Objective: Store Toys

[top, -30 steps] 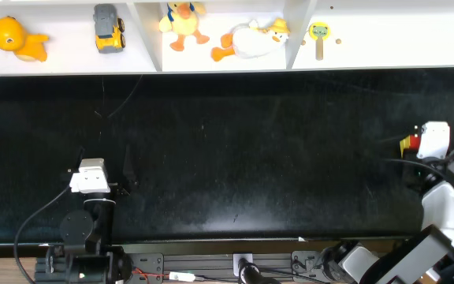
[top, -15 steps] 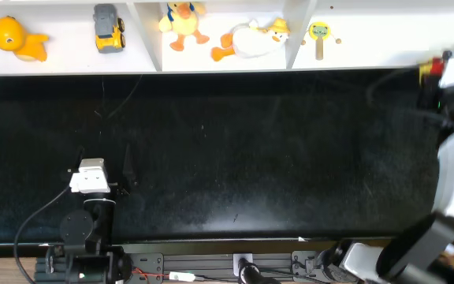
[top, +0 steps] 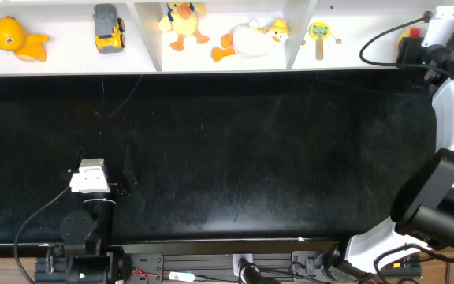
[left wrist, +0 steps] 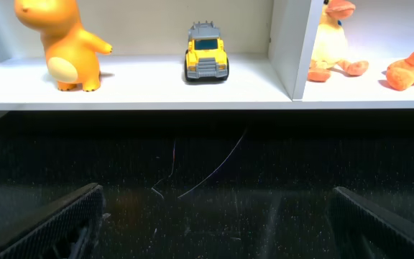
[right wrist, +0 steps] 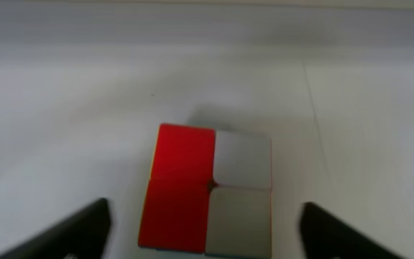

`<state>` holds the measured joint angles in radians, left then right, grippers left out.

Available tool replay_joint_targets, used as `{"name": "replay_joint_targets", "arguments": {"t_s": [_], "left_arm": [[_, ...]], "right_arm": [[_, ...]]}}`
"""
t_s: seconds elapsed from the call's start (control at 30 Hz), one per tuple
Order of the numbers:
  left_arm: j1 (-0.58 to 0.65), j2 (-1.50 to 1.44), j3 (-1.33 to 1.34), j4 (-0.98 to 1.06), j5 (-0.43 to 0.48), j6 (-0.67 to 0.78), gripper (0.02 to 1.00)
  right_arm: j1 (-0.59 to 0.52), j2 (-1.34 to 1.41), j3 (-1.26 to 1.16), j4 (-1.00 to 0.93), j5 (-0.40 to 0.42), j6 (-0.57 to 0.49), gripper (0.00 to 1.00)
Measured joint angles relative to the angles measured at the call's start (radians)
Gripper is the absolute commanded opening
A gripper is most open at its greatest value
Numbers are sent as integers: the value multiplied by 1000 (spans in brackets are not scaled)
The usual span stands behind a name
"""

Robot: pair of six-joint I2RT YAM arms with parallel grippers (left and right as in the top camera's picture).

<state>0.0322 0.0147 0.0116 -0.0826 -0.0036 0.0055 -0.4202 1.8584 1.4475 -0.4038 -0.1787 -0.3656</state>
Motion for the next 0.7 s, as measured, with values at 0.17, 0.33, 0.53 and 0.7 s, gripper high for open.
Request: {"name": "replay_joint_targets", "arguments": {"t_s": [0.17, 0.33, 0.53, 0.7], "left_arm": [[0, 0, 0, 0, 0, 0, 1000], [0, 0, 0, 0, 0, 0, 998], [0, 0, 0, 0, 0, 0, 998], [0, 0, 0, 0, 0, 0, 998]], "right_arm": [[8, 0, 1, -27, 11, 12, 998], [11, -43, -36, -80, 60, 25, 998], [28, -376, -422, 101, 90, 27, 996], [35, -671, -823, 367, 98, 84, 996]]}}
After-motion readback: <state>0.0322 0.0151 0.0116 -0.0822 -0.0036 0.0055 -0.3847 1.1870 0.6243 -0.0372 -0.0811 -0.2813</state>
